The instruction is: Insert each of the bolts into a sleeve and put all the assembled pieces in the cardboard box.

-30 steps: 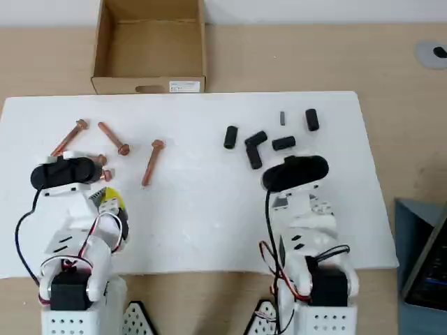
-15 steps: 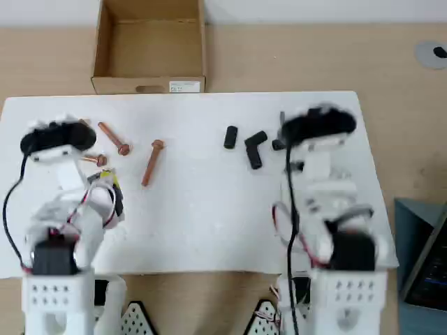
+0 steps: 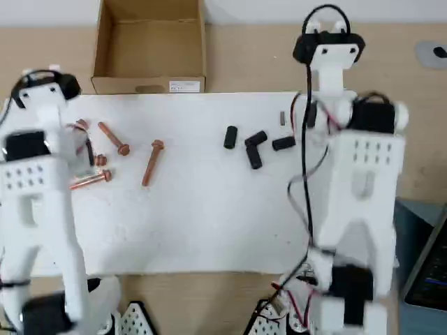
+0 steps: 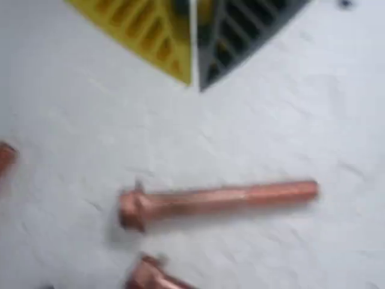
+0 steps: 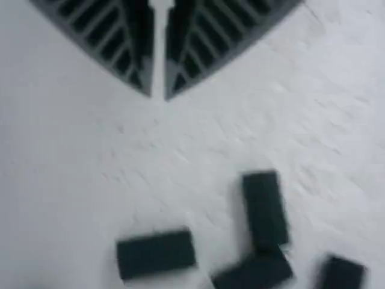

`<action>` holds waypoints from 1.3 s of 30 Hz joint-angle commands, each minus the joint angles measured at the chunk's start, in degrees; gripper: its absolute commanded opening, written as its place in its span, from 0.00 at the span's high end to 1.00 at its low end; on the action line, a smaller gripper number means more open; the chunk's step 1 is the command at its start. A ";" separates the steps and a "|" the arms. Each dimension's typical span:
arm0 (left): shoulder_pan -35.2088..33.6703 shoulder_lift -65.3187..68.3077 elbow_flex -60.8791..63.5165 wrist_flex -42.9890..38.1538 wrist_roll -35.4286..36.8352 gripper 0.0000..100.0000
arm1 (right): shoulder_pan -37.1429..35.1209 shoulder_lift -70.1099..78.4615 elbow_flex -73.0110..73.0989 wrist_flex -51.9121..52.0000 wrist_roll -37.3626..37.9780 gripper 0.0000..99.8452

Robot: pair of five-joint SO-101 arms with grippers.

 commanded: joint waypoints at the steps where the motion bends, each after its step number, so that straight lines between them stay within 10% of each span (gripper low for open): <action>1: -2.20 4.70 -9.58 1.32 -1.58 0.99 | 2.68 9.63 -10.77 4.22 5.63 0.99; 39: -2.37 7.78 -8.79 2.81 -4.57 0.88 | 3.21 63.43 -60.44 6.77 17.85 0.85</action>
